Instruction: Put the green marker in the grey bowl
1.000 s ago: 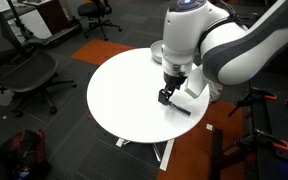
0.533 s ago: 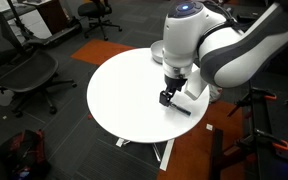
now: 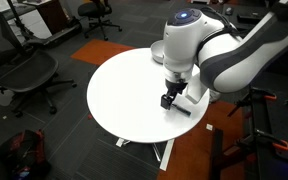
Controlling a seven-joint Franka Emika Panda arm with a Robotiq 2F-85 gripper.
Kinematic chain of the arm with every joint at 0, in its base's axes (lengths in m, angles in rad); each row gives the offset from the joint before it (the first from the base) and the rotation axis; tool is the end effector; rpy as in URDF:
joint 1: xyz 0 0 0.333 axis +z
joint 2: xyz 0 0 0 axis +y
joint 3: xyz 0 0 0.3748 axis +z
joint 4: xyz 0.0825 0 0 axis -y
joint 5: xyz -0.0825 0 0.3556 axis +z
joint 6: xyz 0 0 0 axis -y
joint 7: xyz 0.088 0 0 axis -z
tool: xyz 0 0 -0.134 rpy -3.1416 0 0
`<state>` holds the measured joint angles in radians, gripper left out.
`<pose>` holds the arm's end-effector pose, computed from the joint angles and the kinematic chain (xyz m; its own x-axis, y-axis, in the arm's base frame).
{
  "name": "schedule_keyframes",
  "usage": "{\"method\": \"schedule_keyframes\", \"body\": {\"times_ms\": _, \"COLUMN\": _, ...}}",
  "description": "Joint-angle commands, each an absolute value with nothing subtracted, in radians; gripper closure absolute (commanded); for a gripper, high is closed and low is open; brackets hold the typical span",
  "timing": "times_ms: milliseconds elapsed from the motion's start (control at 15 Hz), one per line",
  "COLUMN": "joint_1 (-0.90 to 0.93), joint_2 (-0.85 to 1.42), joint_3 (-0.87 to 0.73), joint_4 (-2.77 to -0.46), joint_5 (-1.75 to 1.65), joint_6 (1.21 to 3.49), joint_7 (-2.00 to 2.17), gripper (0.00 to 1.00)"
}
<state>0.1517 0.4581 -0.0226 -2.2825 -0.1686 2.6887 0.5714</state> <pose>0.5303 0.0722 0.1990 0.9591 -0.2831 -0.0082 -0.2811 -0.9550 0.0949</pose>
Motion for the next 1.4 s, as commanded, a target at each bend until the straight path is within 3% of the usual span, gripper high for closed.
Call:
{"method": "schedule_keyframes", "body": {"times_ms": 0, "joint_1": 0.163, "joint_2": 0.482, "joint_3": -0.035, "joint_4": -2.274, "joint_5": -0.123, "joint_6": 2.717, "joint_7": 0.513, "gripper": 0.0}}
{"method": "schedule_keyframes", "body": {"times_ms": 267, "joint_1": 0.161, "joint_2": 0.503, "joint_3": -0.033, "joint_4": -2.269, "joint_5": -0.092, "joint_6": 2.72, "joint_7": 0.473, "gripper": 0.0}}
{"method": "schedule_keyframes", "body": {"times_ms": 333, "joint_1": 0.16, "joint_2": 0.508, "joint_3": -0.032, "joint_4": -2.268, "joint_5": -0.082, "joint_6": 2.723, "joint_7": 0.463, "gripper": 0.22}}
{"method": "schedule_keyframes", "body": {"times_ms": 1000, "joint_1": 0.16, "joint_2": 0.526, "joint_3": -0.03, "joint_4": -2.25, "joint_5": -0.035, "joint_6": 2.725, "joint_7": 0.41, "gripper": 0.97}}
{"method": "schedule_keyframes", "body": {"times_ms": 1067, "joint_1": 0.162, "joint_2": 0.522, "joint_3": -0.03, "joint_4": -2.25, "joint_5": -0.037, "joint_6": 2.723, "joint_7": 0.411, "gripper": 1.0}}
{"method": "schedule_keyframes", "body": {"times_ms": 1333, "joint_1": 0.203, "joint_2": 0.478, "joint_3": -0.058, "joint_4": -2.251, "joint_5": -0.073, "joint_6": 2.7, "joint_7": 0.44, "gripper": 0.95}}
